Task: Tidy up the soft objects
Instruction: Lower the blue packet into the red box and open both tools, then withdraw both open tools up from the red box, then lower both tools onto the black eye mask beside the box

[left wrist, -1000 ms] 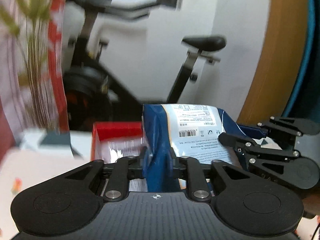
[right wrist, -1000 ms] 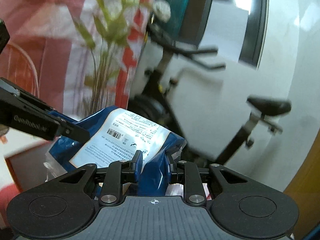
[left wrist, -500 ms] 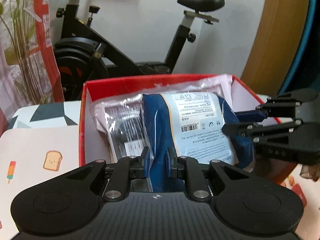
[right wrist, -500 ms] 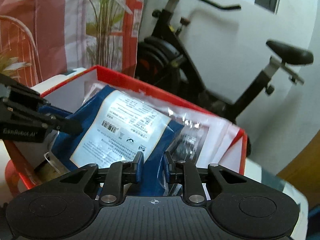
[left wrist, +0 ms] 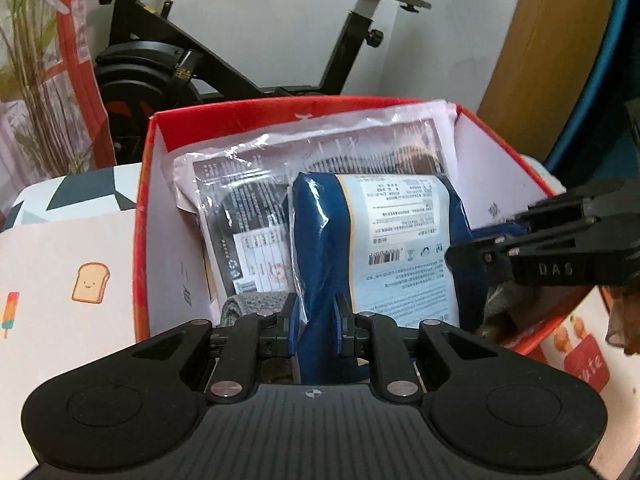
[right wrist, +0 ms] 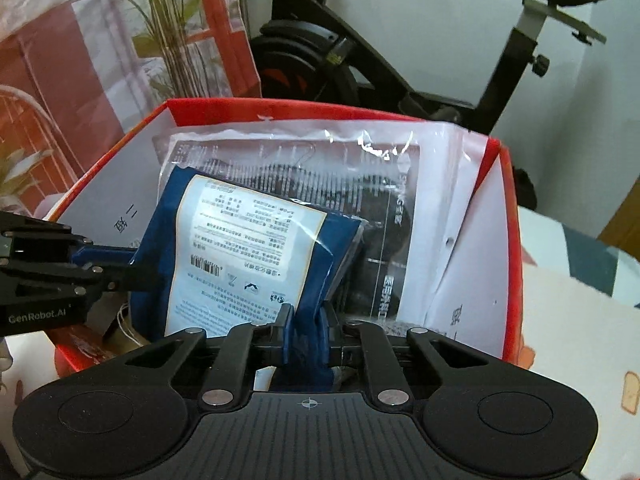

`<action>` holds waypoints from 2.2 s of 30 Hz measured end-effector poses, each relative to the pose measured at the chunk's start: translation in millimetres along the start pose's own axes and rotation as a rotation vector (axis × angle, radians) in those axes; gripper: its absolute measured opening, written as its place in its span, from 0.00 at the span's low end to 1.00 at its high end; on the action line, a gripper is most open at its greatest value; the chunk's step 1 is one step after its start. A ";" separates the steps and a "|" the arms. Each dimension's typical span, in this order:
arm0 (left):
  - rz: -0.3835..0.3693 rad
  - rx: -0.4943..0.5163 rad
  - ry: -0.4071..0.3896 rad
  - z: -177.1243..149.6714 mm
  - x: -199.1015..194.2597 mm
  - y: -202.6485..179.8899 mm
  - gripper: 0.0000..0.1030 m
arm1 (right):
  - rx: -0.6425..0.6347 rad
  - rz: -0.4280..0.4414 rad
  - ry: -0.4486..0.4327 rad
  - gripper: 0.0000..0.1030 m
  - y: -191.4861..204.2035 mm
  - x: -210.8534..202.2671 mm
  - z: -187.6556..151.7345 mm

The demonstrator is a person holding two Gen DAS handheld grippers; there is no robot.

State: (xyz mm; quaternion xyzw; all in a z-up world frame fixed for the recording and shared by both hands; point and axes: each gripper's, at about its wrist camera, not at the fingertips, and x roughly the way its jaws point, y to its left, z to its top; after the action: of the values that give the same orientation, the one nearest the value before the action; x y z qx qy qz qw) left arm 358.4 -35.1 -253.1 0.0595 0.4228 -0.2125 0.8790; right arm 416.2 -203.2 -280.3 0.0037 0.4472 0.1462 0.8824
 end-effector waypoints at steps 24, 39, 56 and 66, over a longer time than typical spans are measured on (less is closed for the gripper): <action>0.119 0.014 -0.271 -3.8 -94.7 -23.4 0.97 | -0.006 -0.117 -0.245 0.99 21.6 -82.2 -11.3; 0.226 0.005 -0.380 -76.1 -163.9 -33.8 1.00 | 0.098 -0.132 -0.523 1.00 32.8 -165.1 -90.2; 0.228 -0.073 -0.305 -168.1 -143.2 -42.7 1.00 | 0.087 -0.227 -0.458 1.00 70.9 -137.7 -218.2; 0.203 -0.062 -0.246 -194.8 -122.0 -48.7 1.00 | 0.125 -0.176 -0.362 0.99 85.8 -109.1 -259.0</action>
State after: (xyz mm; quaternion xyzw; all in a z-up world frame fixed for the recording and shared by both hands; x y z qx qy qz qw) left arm 130.5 15.8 -279.6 0.0481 0.3102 -0.1152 0.9424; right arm 128.8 -181.8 -337.9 0.0453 0.2882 0.0375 0.9558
